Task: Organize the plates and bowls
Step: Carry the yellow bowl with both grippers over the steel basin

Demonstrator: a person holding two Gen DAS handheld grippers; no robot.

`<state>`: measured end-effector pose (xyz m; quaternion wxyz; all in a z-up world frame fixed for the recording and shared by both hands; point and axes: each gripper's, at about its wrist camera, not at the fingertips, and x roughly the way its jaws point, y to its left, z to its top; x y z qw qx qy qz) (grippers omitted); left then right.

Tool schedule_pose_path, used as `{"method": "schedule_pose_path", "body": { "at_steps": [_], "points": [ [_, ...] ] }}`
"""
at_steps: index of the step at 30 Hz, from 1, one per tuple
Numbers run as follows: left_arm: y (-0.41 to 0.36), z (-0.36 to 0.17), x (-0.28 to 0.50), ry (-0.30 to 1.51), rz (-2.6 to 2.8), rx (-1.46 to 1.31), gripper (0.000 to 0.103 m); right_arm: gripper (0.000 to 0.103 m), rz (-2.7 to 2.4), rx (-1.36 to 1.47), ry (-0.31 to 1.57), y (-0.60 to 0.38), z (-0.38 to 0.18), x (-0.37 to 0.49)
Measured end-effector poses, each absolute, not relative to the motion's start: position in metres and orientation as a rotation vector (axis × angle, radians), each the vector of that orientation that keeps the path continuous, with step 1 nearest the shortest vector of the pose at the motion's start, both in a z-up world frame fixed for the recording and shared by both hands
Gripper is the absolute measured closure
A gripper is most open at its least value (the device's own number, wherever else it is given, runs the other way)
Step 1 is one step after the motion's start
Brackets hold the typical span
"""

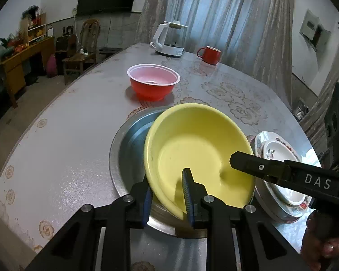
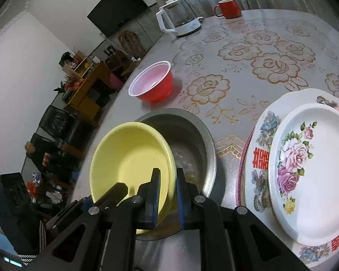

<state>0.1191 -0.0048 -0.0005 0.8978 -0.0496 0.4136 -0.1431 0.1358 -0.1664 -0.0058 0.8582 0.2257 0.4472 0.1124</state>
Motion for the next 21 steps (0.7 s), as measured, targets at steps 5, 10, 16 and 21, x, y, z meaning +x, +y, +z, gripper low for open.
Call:
{"method": "schedule_pose_path", "body": {
  "at_steps": [5, 10, 16, 21],
  "points": [
    [-0.006, -0.008, 0.121, 0.863, -0.289, -0.089, 0.079, 0.09, 0.227, 0.45, 0.95, -0.162, -0.008, 0.138],
    [-0.009, -0.01, 0.121, 0.857, -0.293, -0.069, 0.077, 0.09, 0.205, 0.426, 0.967, -0.161, -0.013, 0.139],
    [-0.013, -0.012, 0.12, 0.849, -0.297, -0.043, 0.073, 0.09, 0.194, 0.424, 0.97, -0.163, -0.014, 0.139],
    [-0.017, -0.011, 0.118, 0.83, -0.287, -0.005, 0.072, 0.09, 0.195, 0.42, 0.976, -0.163, -0.014, 0.138]
  ]
}}
